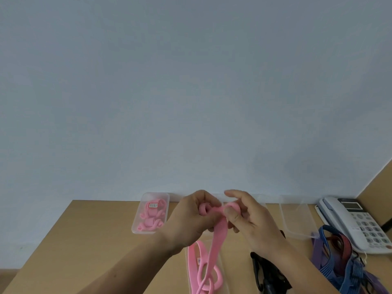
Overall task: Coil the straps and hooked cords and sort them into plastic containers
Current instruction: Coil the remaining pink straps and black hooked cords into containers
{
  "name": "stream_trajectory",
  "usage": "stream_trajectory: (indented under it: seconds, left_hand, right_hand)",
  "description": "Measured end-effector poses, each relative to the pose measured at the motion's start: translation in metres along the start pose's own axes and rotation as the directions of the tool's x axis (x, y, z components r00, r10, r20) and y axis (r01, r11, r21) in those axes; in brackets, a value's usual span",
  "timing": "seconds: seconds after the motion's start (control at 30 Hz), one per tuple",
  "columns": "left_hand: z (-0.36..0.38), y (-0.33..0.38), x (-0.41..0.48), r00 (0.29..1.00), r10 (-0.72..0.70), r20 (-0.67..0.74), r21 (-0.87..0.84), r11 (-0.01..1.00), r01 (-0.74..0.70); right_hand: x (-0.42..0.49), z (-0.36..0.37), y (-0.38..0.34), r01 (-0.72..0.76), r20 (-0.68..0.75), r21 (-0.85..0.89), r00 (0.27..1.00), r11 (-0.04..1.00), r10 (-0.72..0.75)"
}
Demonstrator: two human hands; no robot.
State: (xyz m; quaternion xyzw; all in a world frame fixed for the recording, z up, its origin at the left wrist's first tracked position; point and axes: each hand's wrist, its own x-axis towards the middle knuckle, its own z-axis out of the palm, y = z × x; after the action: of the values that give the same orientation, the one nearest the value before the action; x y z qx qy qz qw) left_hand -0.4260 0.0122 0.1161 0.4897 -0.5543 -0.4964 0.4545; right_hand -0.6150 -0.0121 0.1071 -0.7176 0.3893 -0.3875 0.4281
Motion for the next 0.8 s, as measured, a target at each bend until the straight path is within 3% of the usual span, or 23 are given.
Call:
stream_trajectory:
  seconds: [0.1, 0.2, 0.37, 0.47, 0.63, 0.8]
  left_hand:
    - [-0.001, -0.004, 0.002, 0.998, 0.042, -0.04, 0.101, 0.994, -0.038]
    - [-0.002, -0.007, 0.001, 1.0, -0.004, -0.026, 0.137, 0.99, 0.007]
    - [-0.005, -0.003, 0.001, 0.993, -0.098, 0.069, 0.059, 0.994, 0.094]
    - [-0.009, -0.001, 0.001, 0.973, -0.167, 0.162, -0.077, 0.98, 0.181]
    - [-0.016, 0.004, 0.0, 0.902, -0.248, 0.352, -0.227, 0.913, 0.34]
    - [-0.014, 0.004, -0.004, 0.881, -0.282, 0.381, -0.321, 0.853, 0.412]
  right_hand:
    - [0.003, 0.0, -0.001, -0.049, 0.002, -0.061, 0.999, 0.997, 0.049]
    - [0.003, -0.001, -0.002, -0.014, -0.013, -0.148, 1.0, 0.989, 0.012]
    - [0.001, -0.004, -0.004, 0.029, -0.061, -0.187, 0.997, 0.982, -0.042]
    - [0.0, -0.002, -0.005, 0.121, -0.043, -0.255, 0.99, 0.959, -0.136]
    - [0.001, -0.003, -0.005, 0.317, 0.054, -0.391, 0.945, 0.864, -0.323]
    - [-0.002, -0.003, 0.003, 0.402, 0.135, -0.438, 0.914, 0.804, -0.383]
